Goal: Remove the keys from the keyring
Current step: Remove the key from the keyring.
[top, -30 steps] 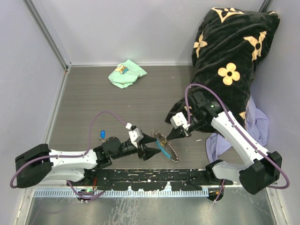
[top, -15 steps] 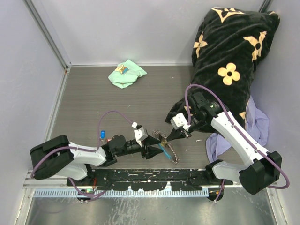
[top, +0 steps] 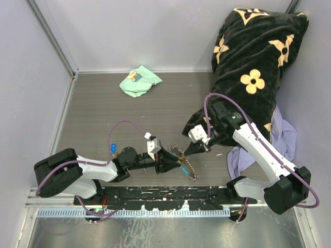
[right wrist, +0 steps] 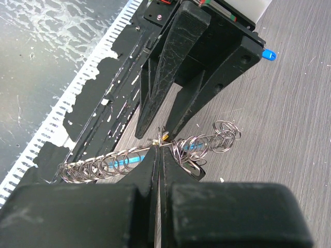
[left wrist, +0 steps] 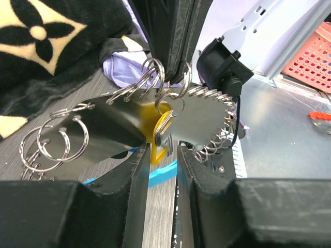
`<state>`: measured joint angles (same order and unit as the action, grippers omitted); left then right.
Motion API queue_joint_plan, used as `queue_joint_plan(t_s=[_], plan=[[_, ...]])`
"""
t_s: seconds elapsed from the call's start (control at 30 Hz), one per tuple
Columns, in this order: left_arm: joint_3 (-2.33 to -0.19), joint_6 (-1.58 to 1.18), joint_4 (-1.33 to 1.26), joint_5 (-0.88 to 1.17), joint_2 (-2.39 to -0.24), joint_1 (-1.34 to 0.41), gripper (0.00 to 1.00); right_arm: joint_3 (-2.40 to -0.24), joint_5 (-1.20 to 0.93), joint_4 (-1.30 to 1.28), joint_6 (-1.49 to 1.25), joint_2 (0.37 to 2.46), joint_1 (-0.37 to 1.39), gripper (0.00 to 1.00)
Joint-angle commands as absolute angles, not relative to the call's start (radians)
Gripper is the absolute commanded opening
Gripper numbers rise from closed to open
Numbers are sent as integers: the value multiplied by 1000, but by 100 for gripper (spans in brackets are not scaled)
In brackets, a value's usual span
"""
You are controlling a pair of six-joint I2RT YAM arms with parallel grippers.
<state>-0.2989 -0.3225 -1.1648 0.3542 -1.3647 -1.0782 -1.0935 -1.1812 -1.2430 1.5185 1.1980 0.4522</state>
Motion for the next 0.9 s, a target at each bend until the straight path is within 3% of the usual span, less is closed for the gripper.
queue_joint_plan(t_s=[0.0, 0.17, 0.4, 0.63, 0.83, 0.87], plan=[[-340, -340, -1243, 396, -1345, -1071, 25, -1098, -1248, -1248, 1540, 1182, 451, 1], [-348, -370, -1281, 413, -1364, -1071, 20, -1095, -1246, -1246, 1540, 1181, 451, 1], [-354, -403, -1331, 417, -1397, -1070, 29, -1091, -1245, -1244, 1540, 1179, 450, 1], [-368, -411, -1308, 410, -1406, -1069, 27, -1090, -1246, -1244, 1541, 1177, 452, 1], [-381, -394, -1216, 373, -1369, -1069, 13, -1090, -1243, -1246, 1543, 1174, 451, 1], [-381, -388, -1188, 370, -1358, -1070, 6, -1089, -1244, -1246, 1542, 1175, 451, 1]])
